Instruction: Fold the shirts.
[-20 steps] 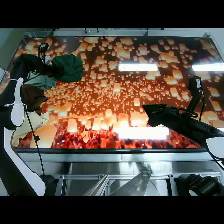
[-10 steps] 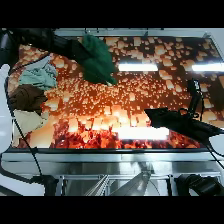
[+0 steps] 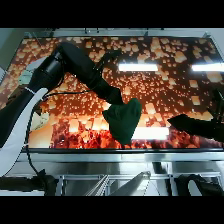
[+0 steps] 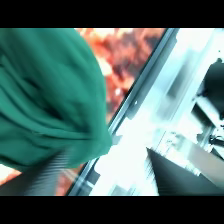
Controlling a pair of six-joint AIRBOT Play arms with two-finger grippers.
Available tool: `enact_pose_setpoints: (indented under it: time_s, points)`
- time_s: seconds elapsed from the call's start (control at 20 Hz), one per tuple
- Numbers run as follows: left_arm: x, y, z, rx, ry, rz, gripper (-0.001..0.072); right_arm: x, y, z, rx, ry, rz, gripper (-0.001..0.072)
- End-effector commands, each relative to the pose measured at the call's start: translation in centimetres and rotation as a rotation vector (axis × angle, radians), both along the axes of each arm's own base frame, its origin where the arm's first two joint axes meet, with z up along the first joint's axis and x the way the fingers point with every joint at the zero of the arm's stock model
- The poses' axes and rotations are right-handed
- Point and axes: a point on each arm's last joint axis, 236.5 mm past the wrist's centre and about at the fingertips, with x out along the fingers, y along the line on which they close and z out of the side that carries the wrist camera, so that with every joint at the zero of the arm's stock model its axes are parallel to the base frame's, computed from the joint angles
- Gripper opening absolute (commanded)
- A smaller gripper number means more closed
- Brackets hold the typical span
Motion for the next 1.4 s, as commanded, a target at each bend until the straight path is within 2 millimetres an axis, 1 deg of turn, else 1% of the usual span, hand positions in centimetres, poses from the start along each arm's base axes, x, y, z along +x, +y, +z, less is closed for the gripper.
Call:
enact_pose_setpoints:
  time_s: [0.0,0.1,0.15,0.2,0.25,0.3,0.35,0.4,0.45,0.5,0.6,0.65,0.7,0.75,0.8,0.85,0.9,0.95,1.0,1.05,1.1,1.15,1.2,1.25,1.35]
  points:
    - [0.0,1.8,-1.2,0.049,0.028,0.020,0.0720,1.2,-0.6,-0.8,0.058,0.007,0.010,0.0488]
    - [1.0,4.7,-0.8,0.069,0.077,0.067,0.0720,2.8,0.8,-1.5,0.171,0.022,0.033,0.0488]
    - [1.4,6.1,-1.4,0.081,0.111,0.103,0.0720,3.7,1.3,-2.2,0.229,0.035,0.043,0.0488]
    - [1.7,7.5,-2.6,0.091,0.149,0.140,0.0720,4.4,1.9,-3.1,0.287,0.053,0.051,0.0487]
    - [1.7,8.8,-4.4,0.103,0.195,0.187,0.0720,5.0,2.5,-4.2,0.341,0.076,0.059,0.0487]
    - [1.6,9.4,-6.4,0.106,0.235,0.234,0.0720,5.4,3.1,-5.3,0.375,0.100,0.072,0.0486]
    - [1.5,9.6,-8.7,0.091,0.277,0.289,0.0716,5.7,3.9,-6.6,0.400,0.132,0.089,0.0486]
    - [1.3,9.3,-10.4,0.050,0.314,0.318,0.0716,5.9,5.0,-8.1,0.412,0.169,0.112,0.0486]
    - [1.2,8.6,-11.7,-0.017,0.350,0.339,0.0715,6.0,6.3,-9.7,0.410,0.216,0.134,0.0486]
    - [1.2,7.8,-12.9,-0.072,0.391,0.369,0.0703,5.9,7.7,-11.2,0.394,0.253,0.164,0.0485]
    - [1.1,7.4,-15.6,-0.097,0.464,0.403,0.0698,5.7,10.4,-13.2,0.364,0.301,0.236,0.0484]
    - [1.1,7.2,-16.5,-0.096,0.497,0.400,0.0698,5.7,11.7,-14.0,0.353,0.318,0.266,0.0484]
    - [1.0,6.8,-16.9,-0.106,0.533,0.386,0.0698,5.7,12.8,-14.6,0.337,0.326,0.290,0.0483]
    - [1.0,6.3,-17.0,-0.114,0.546,0.363,0.0698,5.9,13.5,-14.9,0.328,0.326,0.309,0.0450]
    - [1.1,5.6,-16.9,-0.117,0.546,0.332,0.0697,6.2,14.1,-14.8,0.335,0.321,0.318,0.0331]
    - [1.3,4.9,-16.6,-0.122,0.540,0.305,0.0695,6.7,14.5,-14.3,0.346,0.308,0.316,0.0298]
    - [1.6,4.3,-16.2,-0.128,0.529,0.281,0.0552,7.2,14.8,-13.6,0.367,0.295,0.312,0.0292]
    - [1.9,3.7,-15.5,-0.135,0.506,0.256,0.0249,7.5,15.1,-12.7,0.388,0.279,0.327,0.0175]
    - [2.5,3.2,-14.6,-0.147,0.475,0.240,0.0006,7.7,15.3,-11.6,0.405,0.247,0.363,0.0025]
    - [3.1,2.9,-13.5,-0.162,0.446,0.227,0.0013,7.8,15.5,-10.4,0.422,0.225,0.395,0.0025]
    - [3.7,2.9,-11.8,-0.181,0.414,0.210,0.0013,8.1,15.5,-9.0,0.438,0.199,0.416,0.0025]
    - [4.0,3.1,-9.8,-0.199,0.387,0.189,0.0013,8.5,15.2,-7.4,0.444,0.157,0.432,0.0025]
    - [4.2,3.7,-7.2,-0.219,0.358,0.168,0.0012,9.3,14.4,-5.5,0.443,0.097,0.435,0.0025]
    - [4.5,4.4,-4.6,-0.236,0.324,0.158,0.0012,10.5,13.2,-3.3,0.437,0.031,0.417,0.0024]
    - [5.2,6.8,1.8,-0.266,0.235,0.177,0.0011,13.4,8.9,2.8,0.393,-0.156,0.338,0.0024]
